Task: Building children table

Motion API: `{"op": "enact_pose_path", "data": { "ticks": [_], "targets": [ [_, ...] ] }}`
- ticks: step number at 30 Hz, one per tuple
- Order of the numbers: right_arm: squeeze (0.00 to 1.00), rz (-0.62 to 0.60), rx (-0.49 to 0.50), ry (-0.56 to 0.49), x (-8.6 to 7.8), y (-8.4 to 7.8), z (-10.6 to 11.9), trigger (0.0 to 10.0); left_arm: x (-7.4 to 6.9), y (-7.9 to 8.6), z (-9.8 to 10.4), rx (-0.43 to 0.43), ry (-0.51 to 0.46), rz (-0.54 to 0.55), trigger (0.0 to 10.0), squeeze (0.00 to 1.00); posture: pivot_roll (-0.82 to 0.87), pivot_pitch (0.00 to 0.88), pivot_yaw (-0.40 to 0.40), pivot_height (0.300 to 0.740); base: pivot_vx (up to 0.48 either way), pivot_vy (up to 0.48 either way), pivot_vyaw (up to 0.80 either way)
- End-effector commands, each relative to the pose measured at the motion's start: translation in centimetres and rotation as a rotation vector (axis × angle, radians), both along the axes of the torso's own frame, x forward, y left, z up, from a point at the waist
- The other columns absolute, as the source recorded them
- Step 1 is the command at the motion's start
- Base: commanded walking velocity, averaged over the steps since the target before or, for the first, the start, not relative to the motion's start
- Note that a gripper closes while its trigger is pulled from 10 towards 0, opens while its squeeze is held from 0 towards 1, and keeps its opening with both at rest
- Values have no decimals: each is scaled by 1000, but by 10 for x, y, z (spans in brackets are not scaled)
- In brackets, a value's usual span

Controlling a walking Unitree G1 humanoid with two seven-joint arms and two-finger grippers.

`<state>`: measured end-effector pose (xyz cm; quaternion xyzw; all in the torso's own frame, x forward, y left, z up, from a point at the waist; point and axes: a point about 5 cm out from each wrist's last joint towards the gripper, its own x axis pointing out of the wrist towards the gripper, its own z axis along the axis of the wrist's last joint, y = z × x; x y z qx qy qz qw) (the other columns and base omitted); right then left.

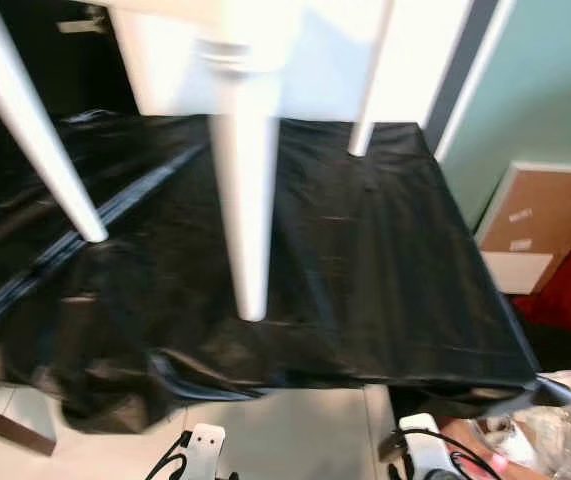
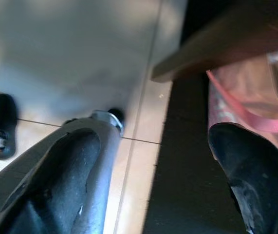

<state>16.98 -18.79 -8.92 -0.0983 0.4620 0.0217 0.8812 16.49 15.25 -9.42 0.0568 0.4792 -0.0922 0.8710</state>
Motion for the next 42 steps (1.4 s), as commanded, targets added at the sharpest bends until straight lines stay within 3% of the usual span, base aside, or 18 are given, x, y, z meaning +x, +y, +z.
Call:
{"op": "enact_pose_path", "data": {
  "ticks": [1,5,12,17,28,36,42],
  "targets": [
    [0,-3,-14,17,-4,-5,-1,10000,-11,-9,-5,-21,50,-30,10000,0,-13,37,-30,740,0,0,0],
    [0,-3,-14,15,-5,-6,-1,10000,-10,-14,-5,-29,48,-52,10000,0,-16,47,-27,740,0,0,0],
    [0,-10,1,12,-6,-6,-2,10000,-9,-5,-4,-47,50,46,10000,0,2,52,-34,740,0,0,0],
    [0,-8,5,11,-6,-6,-2,10000,-10,-6,-5,-50,54,46,10000,0,4,44,-31,740,0,58,0],
    [0,-8,10,18,-8,-3,-3,10000,-12,-7,-5,-45,63,31,10000,0,5,26,-25,740,0,437,0],
    [0,-18,10,20,-9,-4,-3,10000,-13,-9,-6,-39,64,0,10000,0,7,28,-28,740,0,0,0],
    [0,-27,12,23,-9,-5,-3,10000,-14,-10,-6,-39,66,-7,10000,0,7,34,-29,740,0,0,-644]
  ]
}}
